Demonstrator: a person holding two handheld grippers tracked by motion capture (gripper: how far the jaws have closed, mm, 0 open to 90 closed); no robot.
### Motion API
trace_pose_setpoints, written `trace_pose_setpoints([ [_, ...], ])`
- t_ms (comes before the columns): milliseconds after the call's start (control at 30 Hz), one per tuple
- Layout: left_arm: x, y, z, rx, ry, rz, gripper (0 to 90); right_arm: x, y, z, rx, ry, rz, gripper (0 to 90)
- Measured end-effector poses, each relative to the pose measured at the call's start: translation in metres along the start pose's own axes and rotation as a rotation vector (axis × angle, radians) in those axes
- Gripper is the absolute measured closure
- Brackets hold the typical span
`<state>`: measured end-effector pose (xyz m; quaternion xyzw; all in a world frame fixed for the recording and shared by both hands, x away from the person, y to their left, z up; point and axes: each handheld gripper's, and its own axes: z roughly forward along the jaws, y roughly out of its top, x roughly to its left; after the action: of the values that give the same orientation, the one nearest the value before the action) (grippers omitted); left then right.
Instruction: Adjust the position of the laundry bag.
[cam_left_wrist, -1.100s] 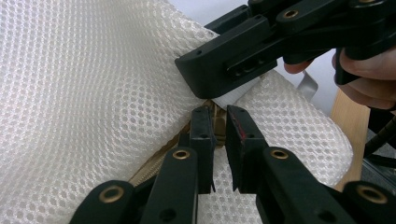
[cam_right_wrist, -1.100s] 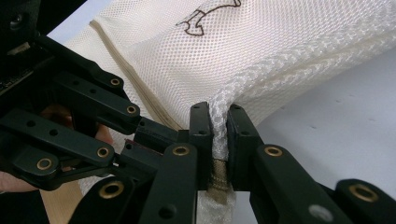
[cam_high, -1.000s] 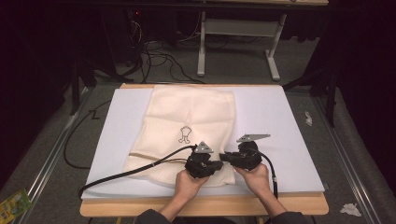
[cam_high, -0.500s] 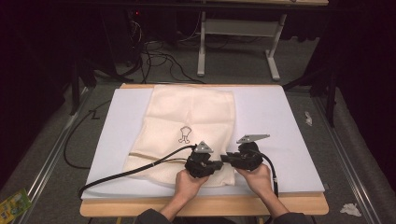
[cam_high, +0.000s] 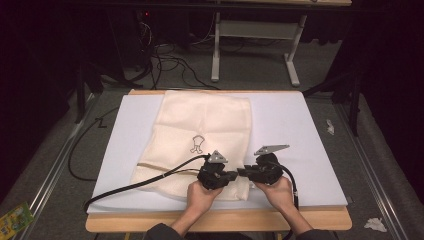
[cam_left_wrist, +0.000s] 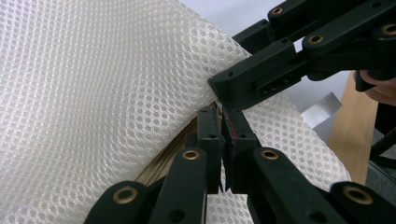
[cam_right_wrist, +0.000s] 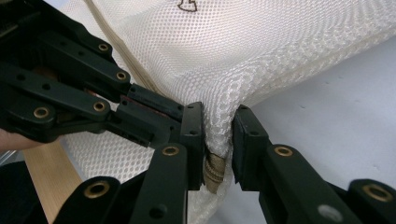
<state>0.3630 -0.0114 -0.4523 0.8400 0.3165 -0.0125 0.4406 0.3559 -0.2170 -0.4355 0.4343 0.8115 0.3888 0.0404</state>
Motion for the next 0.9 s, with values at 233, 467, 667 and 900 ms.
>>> trace_pose_setpoints([
  [233,0.0,0.0,-0.001,0.01,0.011,0.003,87.3,0.002,0.0,0.001,0.019,0.0,-0.009,84.1],
  [467,-0.001,0.001,-0.003,0.016,0.024,0.014,87.3,0.002,0.0,0.0,0.029,0.005,-0.01,84.8],
  [667,-0.001,0.001,-0.01,0.009,0.078,0.047,87.4,-0.002,-0.001,-0.005,0.022,-0.007,0.003,85.2],
  [900,-0.002,0.0,-0.011,0.012,0.081,0.053,87.3,-0.002,-0.001,-0.006,0.025,-0.011,-0.006,85.2],
])
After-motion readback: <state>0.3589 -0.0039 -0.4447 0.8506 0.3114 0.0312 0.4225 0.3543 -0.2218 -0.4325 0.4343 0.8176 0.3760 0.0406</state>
